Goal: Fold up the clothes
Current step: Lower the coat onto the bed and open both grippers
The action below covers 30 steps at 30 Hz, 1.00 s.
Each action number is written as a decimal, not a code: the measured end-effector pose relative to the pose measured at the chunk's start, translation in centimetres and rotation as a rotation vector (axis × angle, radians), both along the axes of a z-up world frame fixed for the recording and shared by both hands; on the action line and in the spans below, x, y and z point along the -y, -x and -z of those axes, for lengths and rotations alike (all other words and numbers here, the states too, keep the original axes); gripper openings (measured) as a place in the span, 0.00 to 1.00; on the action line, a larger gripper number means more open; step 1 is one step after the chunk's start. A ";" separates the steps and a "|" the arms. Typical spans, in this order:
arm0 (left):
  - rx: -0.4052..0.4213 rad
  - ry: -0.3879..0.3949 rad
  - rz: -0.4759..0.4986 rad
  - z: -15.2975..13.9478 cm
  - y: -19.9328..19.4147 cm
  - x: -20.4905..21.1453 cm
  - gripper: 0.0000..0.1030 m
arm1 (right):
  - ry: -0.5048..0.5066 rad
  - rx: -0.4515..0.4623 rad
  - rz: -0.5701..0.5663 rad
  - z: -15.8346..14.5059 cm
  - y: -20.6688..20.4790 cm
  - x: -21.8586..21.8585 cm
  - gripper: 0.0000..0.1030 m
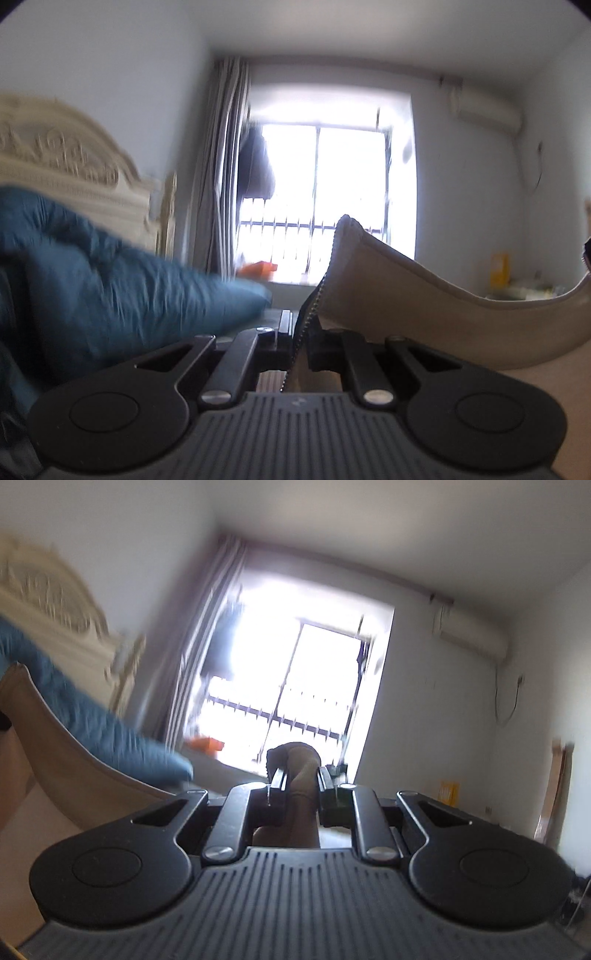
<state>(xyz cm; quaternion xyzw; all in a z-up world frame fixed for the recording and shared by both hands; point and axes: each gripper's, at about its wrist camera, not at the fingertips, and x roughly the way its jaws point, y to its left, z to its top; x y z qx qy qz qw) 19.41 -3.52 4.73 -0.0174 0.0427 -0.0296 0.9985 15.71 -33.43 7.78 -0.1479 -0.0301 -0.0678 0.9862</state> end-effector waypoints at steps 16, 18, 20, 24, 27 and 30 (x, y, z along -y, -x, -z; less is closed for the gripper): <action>-0.530 -0.011 -0.053 19.3 -16.0 1.3 0.68 | -0.061 -0.545 0.039 21.2 -17.1 0.7 0.16; -0.549 0.014 -0.063 19.1 -15.5 1.4 0.70 | -0.124 -0.632 0.039 22.4 -17.6 1.6 0.27; -0.554 0.036 -0.065 18.2 -15.0 1.1 0.73 | -0.201 -0.700 0.025 22.8 -18.0 2.6 0.35; -0.535 0.104 -0.043 15.0 -12.9 0.0 0.76 | -0.372 -0.720 0.000 19.5 -15.0 5.4 0.51; -0.498 0.141 -0.016 11.6 -10.1 -0.8 0.78 | -0.473 -0.691 -0.015 15.6 -11.7 7.4 0.54; -0.451 0.160 0.025 8.0 -6.2 -1.4 0.81 | -0.577 -0.671 -0.063 12.5 -6.7 9.4 0.56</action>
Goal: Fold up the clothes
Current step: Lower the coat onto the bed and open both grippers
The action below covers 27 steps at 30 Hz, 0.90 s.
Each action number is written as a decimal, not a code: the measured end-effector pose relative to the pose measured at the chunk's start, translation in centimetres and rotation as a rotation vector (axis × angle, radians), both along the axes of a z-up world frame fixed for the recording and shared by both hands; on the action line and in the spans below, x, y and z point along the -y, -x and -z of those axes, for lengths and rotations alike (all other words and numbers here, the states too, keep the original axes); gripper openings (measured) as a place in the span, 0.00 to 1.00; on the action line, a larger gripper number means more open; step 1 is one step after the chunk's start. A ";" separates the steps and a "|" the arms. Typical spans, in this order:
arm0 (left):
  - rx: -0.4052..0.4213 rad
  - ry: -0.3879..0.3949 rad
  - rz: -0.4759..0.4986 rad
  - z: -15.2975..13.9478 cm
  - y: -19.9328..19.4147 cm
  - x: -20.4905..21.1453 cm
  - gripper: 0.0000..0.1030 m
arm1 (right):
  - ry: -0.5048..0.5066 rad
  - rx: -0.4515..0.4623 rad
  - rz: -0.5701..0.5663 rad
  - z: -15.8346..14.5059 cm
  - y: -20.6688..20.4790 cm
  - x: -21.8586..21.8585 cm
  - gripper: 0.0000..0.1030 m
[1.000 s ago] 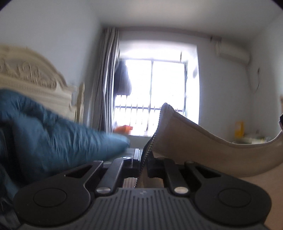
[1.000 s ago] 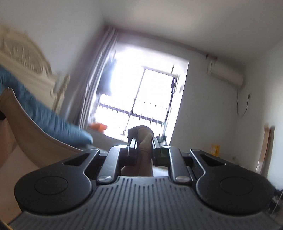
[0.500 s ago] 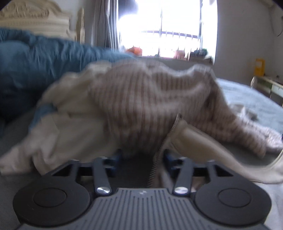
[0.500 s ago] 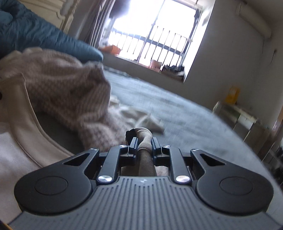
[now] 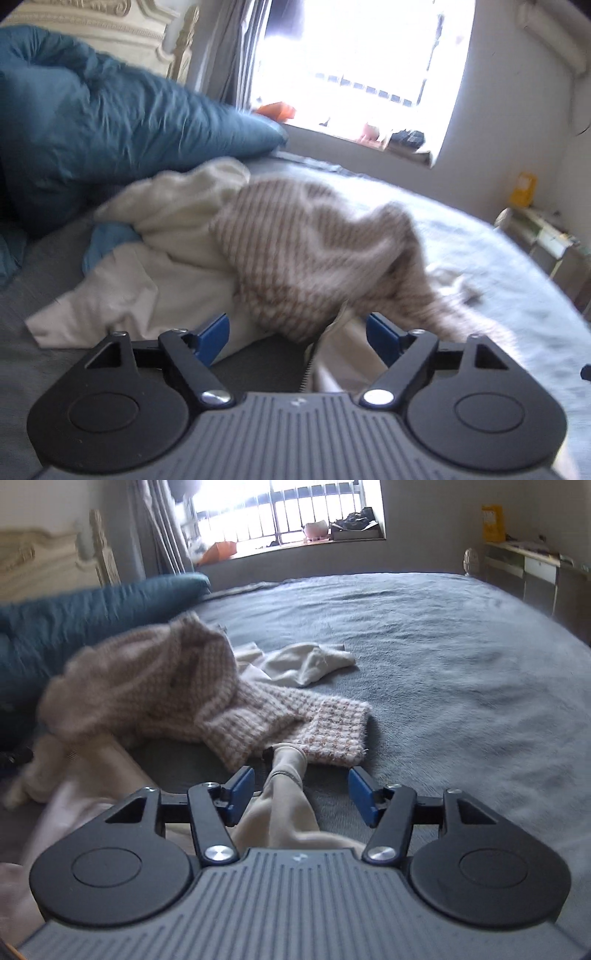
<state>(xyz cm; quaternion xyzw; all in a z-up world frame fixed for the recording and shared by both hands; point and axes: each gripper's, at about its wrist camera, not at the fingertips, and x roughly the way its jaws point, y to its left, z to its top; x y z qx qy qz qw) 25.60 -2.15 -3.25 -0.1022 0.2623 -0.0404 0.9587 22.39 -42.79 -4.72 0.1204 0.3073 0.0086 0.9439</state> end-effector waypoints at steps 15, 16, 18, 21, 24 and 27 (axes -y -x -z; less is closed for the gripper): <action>0.062 -0.007 0.517 -4.1 25.8 3.0 0.92 | 0.070 -0.139 -0.130 2.0 30.6 -0.1 0.76; 0.050 -0.009 0.554 -3.3 27.1 3.8 0.92 | 0.108 -0.139 -0.157 2.6 31.9 -0.8 0.76; 0.026 -0.010 0.605 -1.7 29.1 5.0 0.92 | 0.183 -0.122 -0.225 3.7 34.0 -2.6 0.77; -0.014 0.010 0.646 0.9 31.7 6.1 0.92 | 0.316 -0.106 -0.326 5.5 36.0 -5.1 0.81; -0.044 0.078 0.634 3.2 33.5 6.0 0.92 | 0.481 -0.139 -0.345 7.9 36.0 -6.8 0.82; -0.052 0.152 0.572 4.8 35.0 4.1 0.91 | 0.598 -0.182 -0.272 10.3 35.1 -7.2 0.79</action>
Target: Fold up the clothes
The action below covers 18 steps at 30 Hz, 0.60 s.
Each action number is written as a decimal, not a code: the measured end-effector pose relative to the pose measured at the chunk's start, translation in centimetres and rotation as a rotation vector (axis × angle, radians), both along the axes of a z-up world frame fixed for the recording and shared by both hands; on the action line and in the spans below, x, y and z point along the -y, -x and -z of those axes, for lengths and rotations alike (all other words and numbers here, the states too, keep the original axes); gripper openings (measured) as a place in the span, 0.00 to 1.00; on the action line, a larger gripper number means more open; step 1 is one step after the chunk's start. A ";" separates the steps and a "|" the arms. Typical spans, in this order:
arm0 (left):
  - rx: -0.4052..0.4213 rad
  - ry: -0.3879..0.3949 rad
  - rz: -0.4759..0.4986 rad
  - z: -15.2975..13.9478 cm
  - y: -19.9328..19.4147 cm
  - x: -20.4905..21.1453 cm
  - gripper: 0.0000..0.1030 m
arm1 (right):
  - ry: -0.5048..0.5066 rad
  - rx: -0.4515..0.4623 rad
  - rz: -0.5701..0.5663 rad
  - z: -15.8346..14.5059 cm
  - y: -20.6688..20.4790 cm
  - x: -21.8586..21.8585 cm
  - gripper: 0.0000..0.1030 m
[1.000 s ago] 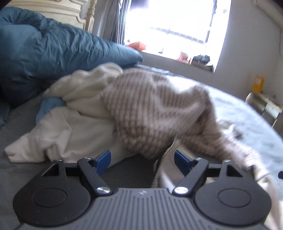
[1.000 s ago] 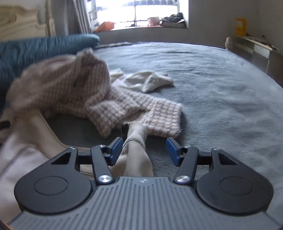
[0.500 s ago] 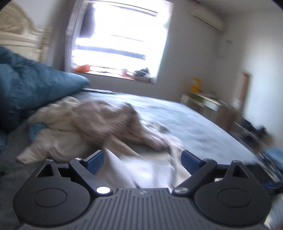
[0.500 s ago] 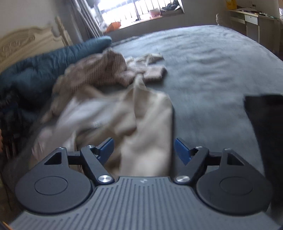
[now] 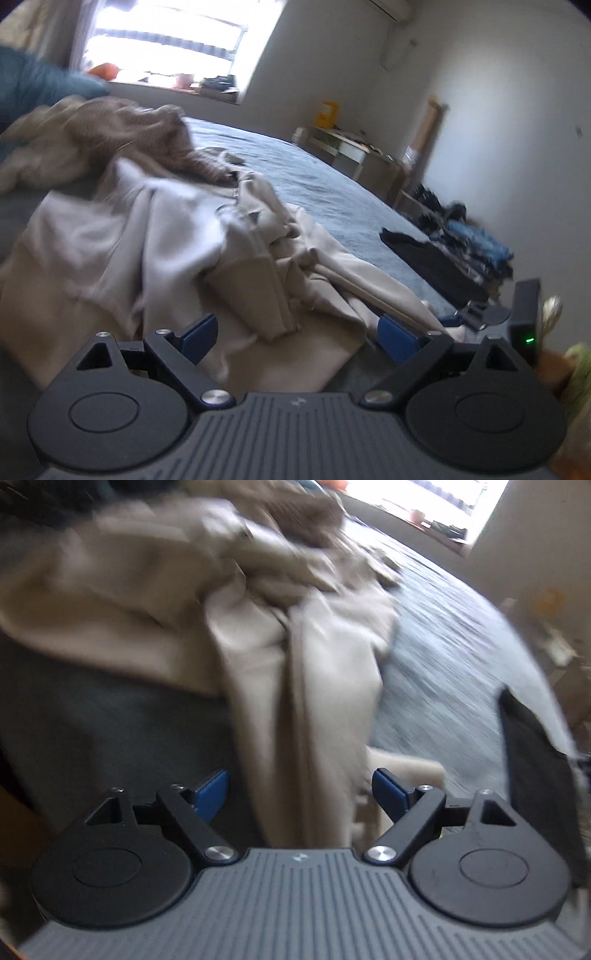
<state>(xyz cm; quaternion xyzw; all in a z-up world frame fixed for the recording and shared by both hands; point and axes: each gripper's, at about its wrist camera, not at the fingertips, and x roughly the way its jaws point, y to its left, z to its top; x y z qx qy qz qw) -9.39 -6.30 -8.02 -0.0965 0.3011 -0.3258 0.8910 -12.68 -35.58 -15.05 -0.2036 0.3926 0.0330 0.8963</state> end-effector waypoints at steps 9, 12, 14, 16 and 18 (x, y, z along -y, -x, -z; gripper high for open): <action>0.046 0.053 -0.246 1.5 2.7 -9.3 0.90 | -0.018 0.142 0.114 -3.0 -2.9 3.2 0.15; 0.023 0.095 -0.321 1.9 1.6 -12.2 0.88 | -0.003 0.242 0.180 -6.4 -6.4 5.0 0.15; 0.003 0.121 -0.354 2.3 0.6 -13.5 0.87 | -0.004 0.303 0.229 -8.6 -9.4 6.6 0.15; -0.018 0.142 -0.381 2.8 -0.3 -14.5 0.84 | -0.019 0.344 0.272 -10.5 -12.7 8.0 0.15; -0.047 0.161 -0.398 3.3 -1.2 -15.1 0.80 | -0.026 0.362 0.300 -11.7 -16.3 8.8 0.15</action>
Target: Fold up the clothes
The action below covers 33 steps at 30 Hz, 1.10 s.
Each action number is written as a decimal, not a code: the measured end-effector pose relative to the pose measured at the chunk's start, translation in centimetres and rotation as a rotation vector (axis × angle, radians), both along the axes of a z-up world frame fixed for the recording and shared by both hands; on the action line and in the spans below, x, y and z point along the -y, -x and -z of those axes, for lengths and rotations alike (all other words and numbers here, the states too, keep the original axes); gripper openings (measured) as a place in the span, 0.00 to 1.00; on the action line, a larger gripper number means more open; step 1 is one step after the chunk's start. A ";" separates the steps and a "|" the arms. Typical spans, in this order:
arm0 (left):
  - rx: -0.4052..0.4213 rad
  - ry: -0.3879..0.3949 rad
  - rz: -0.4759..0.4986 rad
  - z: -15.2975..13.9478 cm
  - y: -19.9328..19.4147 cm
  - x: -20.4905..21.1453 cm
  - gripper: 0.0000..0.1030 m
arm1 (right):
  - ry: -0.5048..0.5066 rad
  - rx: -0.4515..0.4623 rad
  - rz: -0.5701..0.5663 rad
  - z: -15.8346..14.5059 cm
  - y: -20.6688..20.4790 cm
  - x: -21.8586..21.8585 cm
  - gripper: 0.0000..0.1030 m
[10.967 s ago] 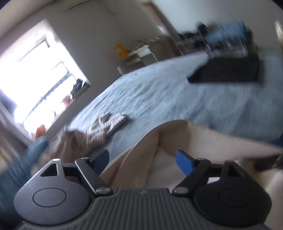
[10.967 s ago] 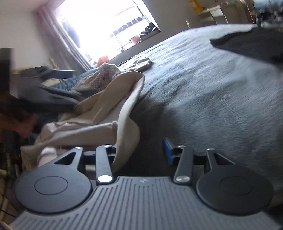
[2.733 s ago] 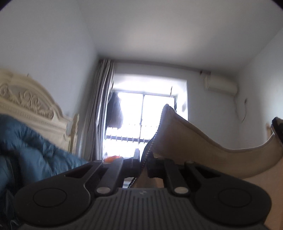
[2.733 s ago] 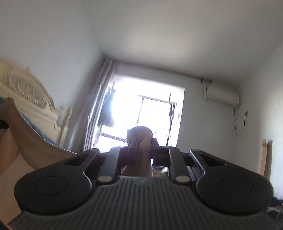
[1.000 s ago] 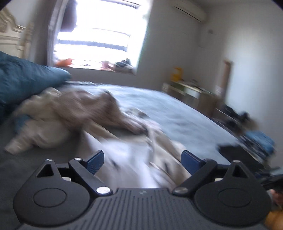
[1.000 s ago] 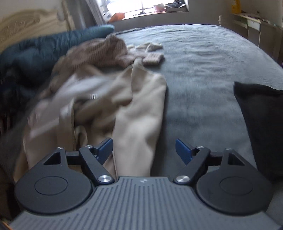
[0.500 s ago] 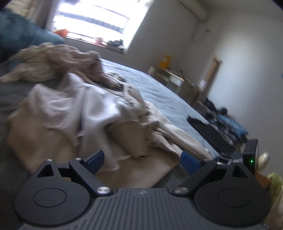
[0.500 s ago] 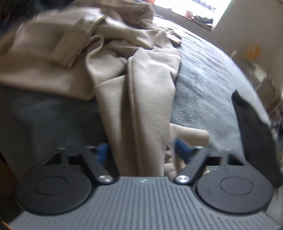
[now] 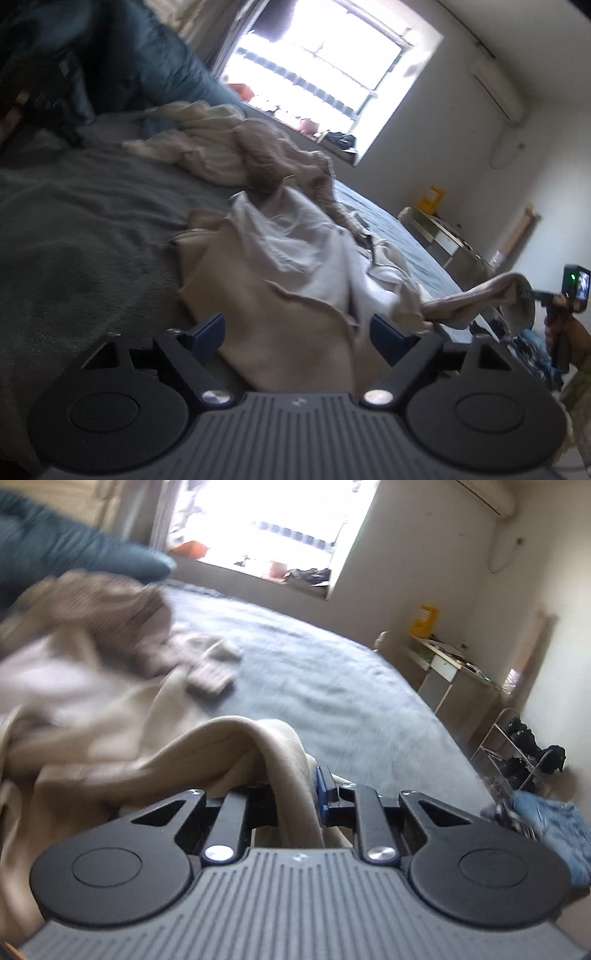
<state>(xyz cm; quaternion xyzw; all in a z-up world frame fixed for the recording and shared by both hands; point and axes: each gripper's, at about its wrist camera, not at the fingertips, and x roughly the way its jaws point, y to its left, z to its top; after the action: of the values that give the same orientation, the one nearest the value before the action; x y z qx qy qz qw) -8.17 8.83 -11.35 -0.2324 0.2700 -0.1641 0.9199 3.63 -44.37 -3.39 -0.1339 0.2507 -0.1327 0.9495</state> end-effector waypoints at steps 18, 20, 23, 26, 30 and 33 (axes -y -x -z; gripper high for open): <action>-0.049 0.065 0.070 4.4 -2.8 0.6 0.80 | 0.342 -0.578 -0.038 11.0 -8.9 -3.1 0.74; -0.054 0.057 0.047 4.7 -2.7 0.5 0.80 | 0.503 -0.604 -0.114 10.4 -5.6 -5.2 0.79; -0.047 0.072 0.008 4.9 -1.8 -0.6 0.80 | 0.636 -0.577 -0.170 7.9 -1.6 -8.1 0.80; -0.060 0.121 0.016 5.3 -1.4 -1.7 0.83 | 0.564 -0.468 -0.239 3.5 0.6 -12.1 0.80; -0.048 0.172 0.010 6.1 -2.0 -2.3 0.83 | 0.212 -0.288 -0.494 -2.4 2.1 -19.9 0.81; -0.013 0.180 -0.005 6.2 -2.4 -2.2 0.81 | -0.029 -0.267 -0.698 -3.2 0.9 -27.0 0.81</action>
<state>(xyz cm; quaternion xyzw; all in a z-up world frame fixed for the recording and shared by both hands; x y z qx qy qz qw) -5.80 11.05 -17.59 -0.3158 0.2597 -0.1840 0.8939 2.72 -17.42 -0.21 -0.2140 0.3135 0.2210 0.8984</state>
